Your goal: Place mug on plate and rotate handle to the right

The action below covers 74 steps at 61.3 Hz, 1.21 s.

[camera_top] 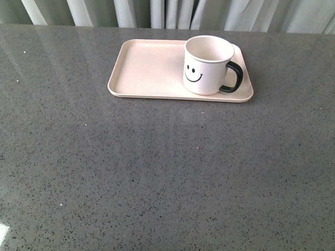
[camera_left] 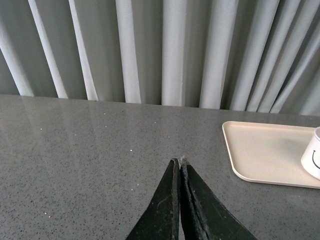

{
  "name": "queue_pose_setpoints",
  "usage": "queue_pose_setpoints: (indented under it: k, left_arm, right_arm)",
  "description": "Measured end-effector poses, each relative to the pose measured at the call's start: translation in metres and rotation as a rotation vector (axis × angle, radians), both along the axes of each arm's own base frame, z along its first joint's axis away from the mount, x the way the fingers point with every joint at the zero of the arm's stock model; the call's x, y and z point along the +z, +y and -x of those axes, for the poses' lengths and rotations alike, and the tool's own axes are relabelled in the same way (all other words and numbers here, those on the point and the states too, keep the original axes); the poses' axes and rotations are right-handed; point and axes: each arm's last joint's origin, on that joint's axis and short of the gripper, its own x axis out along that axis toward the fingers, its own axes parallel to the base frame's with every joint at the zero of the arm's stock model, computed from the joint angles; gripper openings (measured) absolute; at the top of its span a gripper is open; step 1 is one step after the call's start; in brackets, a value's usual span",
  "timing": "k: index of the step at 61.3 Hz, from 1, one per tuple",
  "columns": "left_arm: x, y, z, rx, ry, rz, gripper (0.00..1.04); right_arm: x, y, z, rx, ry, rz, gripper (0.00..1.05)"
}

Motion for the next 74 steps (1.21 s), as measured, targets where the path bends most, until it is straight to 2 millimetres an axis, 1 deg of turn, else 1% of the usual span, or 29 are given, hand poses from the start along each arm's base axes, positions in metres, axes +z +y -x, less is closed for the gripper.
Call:
queue_pose_setpoints:
  k: [30, 34, 38, 57, 60, 61, 62, 64, 65, 70, 74]
  left_arm:
    - [-0.001, 0.0, 0.01, 0.0, 0.0, 0.0, 0.01]
    - [-0.005, 0.0, 0.016, 0.0, 0.034, 0.0, 0.01]
    - [-0.004, 0.0, 0.02, 0.0, 0.018, 0.0, 0.01]
    - [-0.004, 0.0, 0.02, 0.002, 0.017, 0.0, 0.01]
    - [-0.004, 0.0, 0.02, 0.002, 0.017, 0.0, 0.12]
    - [-0.004, 0.0, 0.02, 0.002, 0.017, 0.0, 0.18]
    - [-0.004, 0.0, 0.02, 0.002, 0.017, 0.0, 0.2]
    - [-0.004, 0.0, 0.02, 0.002, 0.017, 0.0, 0.27]
    - [-0.004, 0.0, 0.02, 0.002, 0.017, 0.0, 0.46]
    - [-0.004, 0.0, 0.02, 0.002, 0.017, 0.0, 0.59]
    - [-0.004, 0.0, 0.02, 0.002, 0.017, 0.0, 0.73]
  right_arm:
    - [0.0, 0.0, 0.0, 0.0, 0.0, 0.0, 0.96]
    - [0.0, 0.0, 0.0, 0.0, 0.0, 0.0, 0.96]
    - [0.0, 0.0, 0.0, 0.0, 0.0, 0.0, 0.96]
    - [0.0, 0.0, 0.0, 0.0, 0.0, 0.0, 0.96]
    - [0.0, 0.0, 0.0, 0.0, 0.0, 0.0, 0.96]
    - [0.0, 0.0, 0.0, 0.0, 0.0, 0.0, 0.96]
    - [0.0, 0.0, 0.0, 0.0, 0.0, 0.0, 0.96]
    - [0.0, 0.0, 0.0, 0.0, 0.0, 0.0, 0.96]
    - [0.0, 0.0, 0.0, 0.0, 0.0, 0.0, 0.96]
    - [0.0, 0.0, 0.0, 0.0, 0.0, 0.0, 0.96]
    - [0.0, 0.0, 0.0, 0.0, 0.0, 0.0, 0.96]
